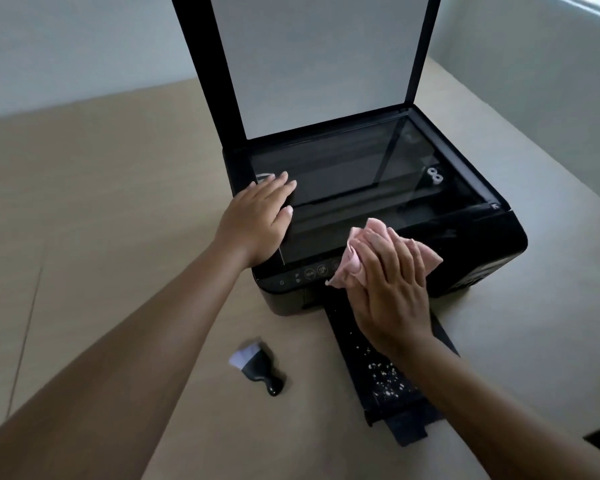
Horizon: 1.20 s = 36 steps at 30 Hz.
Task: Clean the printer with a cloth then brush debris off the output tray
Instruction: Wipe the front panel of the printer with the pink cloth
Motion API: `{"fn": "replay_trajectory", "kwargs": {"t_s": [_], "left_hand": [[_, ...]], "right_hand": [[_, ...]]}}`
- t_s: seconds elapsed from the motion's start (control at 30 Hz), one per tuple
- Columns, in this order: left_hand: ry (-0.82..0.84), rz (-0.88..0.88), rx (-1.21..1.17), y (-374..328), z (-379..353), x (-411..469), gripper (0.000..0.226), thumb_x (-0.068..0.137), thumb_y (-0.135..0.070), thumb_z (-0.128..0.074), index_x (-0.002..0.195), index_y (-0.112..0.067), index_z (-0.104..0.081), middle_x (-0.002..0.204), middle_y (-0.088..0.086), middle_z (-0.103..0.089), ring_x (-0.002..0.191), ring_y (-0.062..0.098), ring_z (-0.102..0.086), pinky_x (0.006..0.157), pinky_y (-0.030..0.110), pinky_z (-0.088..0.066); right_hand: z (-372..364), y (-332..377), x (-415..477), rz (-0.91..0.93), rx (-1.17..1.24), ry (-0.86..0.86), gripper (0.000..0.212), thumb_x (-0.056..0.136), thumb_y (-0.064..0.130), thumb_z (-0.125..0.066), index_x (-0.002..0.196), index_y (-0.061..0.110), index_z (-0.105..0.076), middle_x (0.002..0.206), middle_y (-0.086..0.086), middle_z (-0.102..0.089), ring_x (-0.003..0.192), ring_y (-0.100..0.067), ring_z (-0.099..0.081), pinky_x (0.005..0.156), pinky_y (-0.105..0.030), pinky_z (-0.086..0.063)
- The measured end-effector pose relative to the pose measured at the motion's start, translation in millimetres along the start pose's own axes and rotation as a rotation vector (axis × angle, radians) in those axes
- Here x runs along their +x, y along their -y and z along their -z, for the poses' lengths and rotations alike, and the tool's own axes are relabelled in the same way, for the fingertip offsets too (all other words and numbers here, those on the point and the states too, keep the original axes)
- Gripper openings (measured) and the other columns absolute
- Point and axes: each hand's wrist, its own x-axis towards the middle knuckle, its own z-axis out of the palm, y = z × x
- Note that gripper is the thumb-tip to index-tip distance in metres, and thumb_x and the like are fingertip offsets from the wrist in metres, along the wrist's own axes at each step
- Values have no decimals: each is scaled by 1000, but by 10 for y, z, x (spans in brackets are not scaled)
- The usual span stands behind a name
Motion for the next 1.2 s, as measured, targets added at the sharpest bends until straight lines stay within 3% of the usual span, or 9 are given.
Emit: {"fn": "replay_trajectory", "kwargs": {"t_s": [0.13,0.27,0.33,0.63,0.83,0.93,1.03,1.13,1.2], "left_hand": [[-14,8,17,21,-14,26,50,103,-29,-36,152,-24,-33,162,-5,-22,149,11,-14,120,30,-5],[-11,6,12,62,-21,12,49,103,-29,-37,151,-24,-33,162,-4,-23,149,12,-15,120,31,-6],[-5,18,19,73,-11,1,49,103,-29,-36,152,-25,-32,162,-6,-22,149,10,-13,120,30,-5],[-1,22,36,22,11,-25,49,103,-30,-34,152,-26,-31,162,-7,-21,149,10,-11,120,31,-4],[-1,18,52,27,15,-31,49,103,-30,-33,152,-26,-31,162,-7,-22,149,10,-12,120,32,-6],[-9,13,56,26,6,-22,49,103,-29,-35,152,-25,-32,161,-6,-24,149,11,-14,120,33,-7],[-9,11,50,43,-7,-7,49,103,-29,-35,152,-26,-33,161,-7,-24,149,10,-14,121,34,-8],[-6,4,49,56,-23,-11,49,103,-29,-34,151,-27,-33,161,-7,-25,149,10,-14,121,35,-9],[-1,-6,49,57,-23,-5,49,103,-31,-32,151,-27,-33,161,-7,-24,149,10,-14,121,34,-8]], "right_hand": [[-241,658,-35,42,7,-1,52,96,39,-42,141,15,-45,150,-6,-36,144,-36,-26,123,-48,-5],[-239,768,-79,333,35,-5,47,98,35,-53,142,18,-51,150,-3,-47,141,-30,-39,118,-47,-26],[-159,463,-34,448,-10,57,50,98,32,-53,146,23,-44,153,-3,-42,144,-27,-35,120,-43,-24],[26,-339,-50,-99,44,-138,37,98,19,-50,133,9,-45,145,-15,-48,142,-32,-33,117,-52,-28],[88,-374,-74,122,-36,-75,40,90,16,-61,129,6,-58,139,-13,-56,133,-30,-48,109,-49,-40],[424,-683,108,-16,35,-138,30,94,23,-52,121,12,-59,123,-12,-62,112,-27,-52,87,-37,-50],[744,-1037,278,-181,-5,-285,24,97,16,-51,117,10,-62,113,-14,-65,99,-34,-58,85,-26,-36],[629,-1365,304,-267,-5,-145,21,98,23,-50,117,22,-61,126,-11,-64,120,-30,-55,99,-34,-39],[414,-1296,250,-277,-23,-58,40,102,40,-38,134,24,-56,148,-4,-49,144,-25,-36,115,-46,-30]]}}
